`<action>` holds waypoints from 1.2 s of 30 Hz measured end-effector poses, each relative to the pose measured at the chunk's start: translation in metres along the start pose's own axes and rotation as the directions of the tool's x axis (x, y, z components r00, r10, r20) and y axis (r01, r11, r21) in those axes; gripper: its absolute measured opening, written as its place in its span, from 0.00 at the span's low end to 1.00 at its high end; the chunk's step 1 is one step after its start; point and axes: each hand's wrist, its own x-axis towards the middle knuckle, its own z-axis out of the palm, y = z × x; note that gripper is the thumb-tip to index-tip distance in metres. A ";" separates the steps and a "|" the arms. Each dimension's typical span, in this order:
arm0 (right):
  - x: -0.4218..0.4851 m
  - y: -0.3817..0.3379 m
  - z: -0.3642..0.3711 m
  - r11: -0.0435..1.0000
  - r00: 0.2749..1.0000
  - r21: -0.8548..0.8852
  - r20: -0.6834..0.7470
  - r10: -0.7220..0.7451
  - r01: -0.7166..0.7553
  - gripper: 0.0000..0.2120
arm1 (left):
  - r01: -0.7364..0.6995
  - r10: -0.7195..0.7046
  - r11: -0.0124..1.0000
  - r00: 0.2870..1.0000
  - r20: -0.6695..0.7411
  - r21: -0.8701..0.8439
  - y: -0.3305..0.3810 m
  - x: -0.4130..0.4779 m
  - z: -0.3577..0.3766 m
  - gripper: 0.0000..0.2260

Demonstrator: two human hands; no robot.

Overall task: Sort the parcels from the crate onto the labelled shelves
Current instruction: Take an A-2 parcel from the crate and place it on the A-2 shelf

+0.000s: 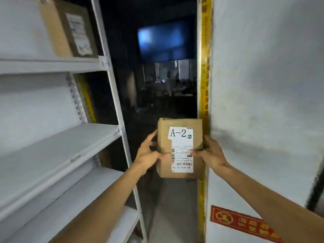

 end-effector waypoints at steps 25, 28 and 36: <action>0.138 -0.089 0.230 0.977 0.830 0.120 0.515 -0.215 0.179 0.30 | 0.004 0.024 0.999 0.761 -0.649 0.042 0.002 0.029 -0.188 0.36; 0.173 -0.107 0.265 0.965 0.851 0.070 0.459 -0.257 0.254 0.25 | -0.036 0.099 0.994 0.700 -0.708 0.104 -0.003 0.060 -0.213 0.33; 0.233 -0.099 0.340 0.980 0.837 0.028 0.515 -0.183 0.197 0.28 | 0.083 0.207 0.943 0.612 -0.763 0.322 -0.038 0.133 -0.245 0.34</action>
